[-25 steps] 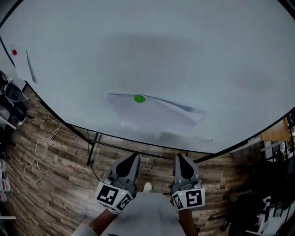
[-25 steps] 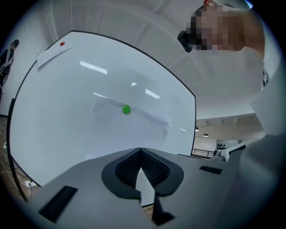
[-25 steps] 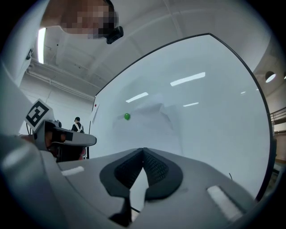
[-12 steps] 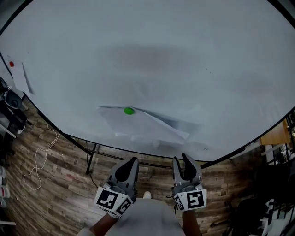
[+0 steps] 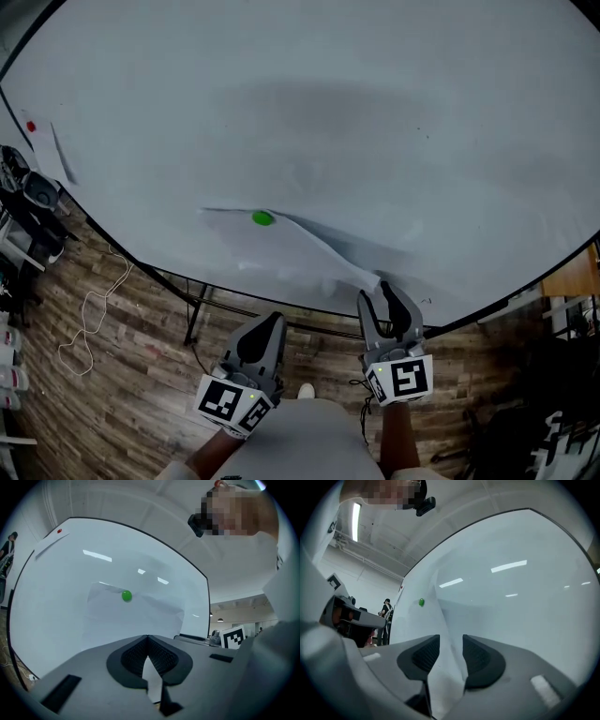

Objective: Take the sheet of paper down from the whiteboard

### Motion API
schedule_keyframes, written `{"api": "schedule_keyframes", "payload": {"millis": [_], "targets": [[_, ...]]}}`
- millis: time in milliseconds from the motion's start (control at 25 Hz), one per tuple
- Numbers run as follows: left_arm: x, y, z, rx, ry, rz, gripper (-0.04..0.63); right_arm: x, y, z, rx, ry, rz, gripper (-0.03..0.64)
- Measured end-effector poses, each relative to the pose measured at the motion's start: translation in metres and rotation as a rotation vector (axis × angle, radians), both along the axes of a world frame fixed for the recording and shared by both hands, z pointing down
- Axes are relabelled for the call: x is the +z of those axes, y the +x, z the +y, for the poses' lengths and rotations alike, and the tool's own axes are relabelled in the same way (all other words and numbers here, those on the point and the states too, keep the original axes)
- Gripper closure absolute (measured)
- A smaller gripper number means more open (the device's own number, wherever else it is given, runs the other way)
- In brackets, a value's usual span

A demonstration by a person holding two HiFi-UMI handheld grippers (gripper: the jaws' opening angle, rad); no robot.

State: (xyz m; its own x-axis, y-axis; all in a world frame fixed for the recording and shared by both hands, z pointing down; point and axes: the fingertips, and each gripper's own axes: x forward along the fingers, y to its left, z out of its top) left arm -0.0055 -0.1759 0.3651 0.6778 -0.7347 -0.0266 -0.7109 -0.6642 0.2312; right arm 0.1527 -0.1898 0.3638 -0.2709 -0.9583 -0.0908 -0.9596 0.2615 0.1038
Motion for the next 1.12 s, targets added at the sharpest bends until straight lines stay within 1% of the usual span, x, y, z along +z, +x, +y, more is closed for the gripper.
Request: {"api": "schedule_keyframes", "payload": {"millis": [80,160,240,560,680,840,1000,1040,1120], "targets": [[0.0,-0.001,0.0,-0.008,-0.002,-0.004,0.589,0.004,-0.002,-0.005,-0.006,-0.012,-0.006,0.468],[0.0,-0.002,0.0,-0.013,-0.003,-0.005,0.589,0.008,-0.002,-0.008,-0.002,-0.024,-0.008,0.5],[0.0,-0.002,0.0,-0.018,-0.003,-0.006,0.589,0.009,-0.001,-0.009,0.006,-0.033,-0.014,0.605],[0.004,-0.002,-0.002,-0.041,-0.001,-0.018,0.589,0.009,-0.003,-0.004,-0.006,-0.045,-0.012,0.606],[0.0,-0.008,-0.008,-0.09,0.012,-0.027,0.589,0.008,-0.005,0.0,-0.007,-0.045,-0.025,0.606],[-0.016,-0.016,-0.021,-0.164,0.056,-0.046,0.588,0.004,-0.007,0.002,-0.02,-0.04,-0.02,0.606],[-0.03,-0.018,-0.034,-0.193,0.086,-0.049,0.585,0.001,-0.008,0.002,-0.017,-0.032,-0.034,0.606],[-0.033,-0.018,-0.038,-0.199,0.092,-0.048,0.577,0.001,-0.008,0.003,-0.015,-0.031,-0.039,0.606],[-0.039,-0.014,-0.045,-0.206,0.102,-0.042,0.538,0.0,-0.007,0.002,-0.012,-0.029,-0.046,0.606]]}}
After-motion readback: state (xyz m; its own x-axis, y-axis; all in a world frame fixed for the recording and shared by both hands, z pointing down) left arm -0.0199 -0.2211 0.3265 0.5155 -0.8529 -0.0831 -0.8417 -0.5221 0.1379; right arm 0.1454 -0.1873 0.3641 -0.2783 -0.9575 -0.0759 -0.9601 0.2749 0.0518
